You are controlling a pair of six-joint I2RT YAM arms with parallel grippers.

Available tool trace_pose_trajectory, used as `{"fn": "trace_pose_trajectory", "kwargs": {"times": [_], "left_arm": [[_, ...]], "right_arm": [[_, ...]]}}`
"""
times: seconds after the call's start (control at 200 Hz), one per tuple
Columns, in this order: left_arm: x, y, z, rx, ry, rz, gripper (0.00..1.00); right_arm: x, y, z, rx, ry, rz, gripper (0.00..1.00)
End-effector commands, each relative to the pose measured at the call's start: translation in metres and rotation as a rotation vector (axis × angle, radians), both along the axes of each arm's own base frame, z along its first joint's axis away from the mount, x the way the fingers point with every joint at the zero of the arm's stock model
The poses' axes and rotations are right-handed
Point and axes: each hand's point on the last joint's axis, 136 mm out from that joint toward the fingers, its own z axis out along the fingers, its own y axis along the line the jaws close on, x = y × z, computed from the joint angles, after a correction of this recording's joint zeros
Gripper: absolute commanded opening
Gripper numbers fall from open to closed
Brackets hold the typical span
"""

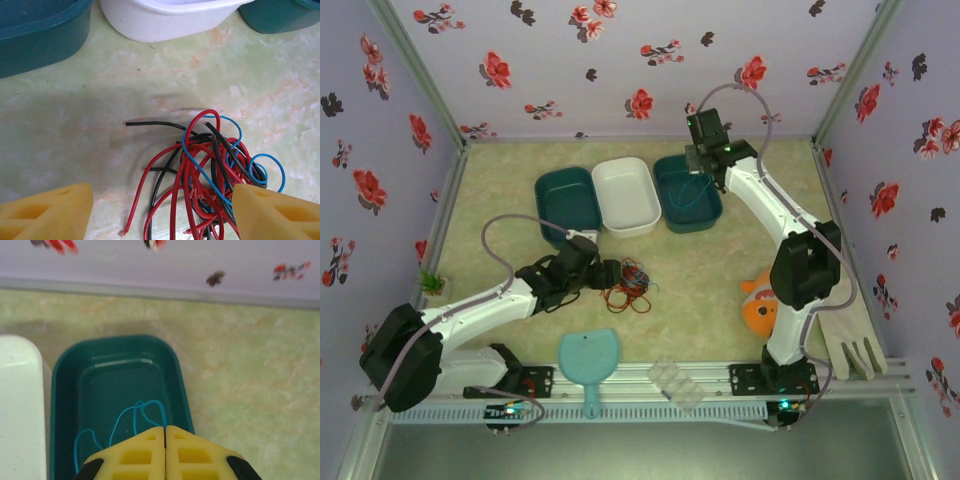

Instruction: Untangle the cables

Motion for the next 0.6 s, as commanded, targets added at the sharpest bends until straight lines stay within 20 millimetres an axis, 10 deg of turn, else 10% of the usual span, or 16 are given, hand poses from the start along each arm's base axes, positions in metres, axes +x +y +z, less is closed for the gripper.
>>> {"fn": "trace_pose_trajectory", "kwargs": {"times": [0.0,0.345,0.595], "left_arm": [[0.001,0.004,0.007,0.007,-0.019,0.018,0.77],[0.002,0.007,0.011,-0.003,-0.028,0.037,0.90],[0.005,0.006,0.013,-0.016,-0.030,0.056,0.92]], "right_arm": [[-0.001,0.003,-0.020,0.058,0.040,-0.014,0.14],[-0.026,0.005,-0.037,0.087,0.115,0.024,0.40],[-0.084,0.026,-0.030,0.082,0.139,0.078,0.43]]}}
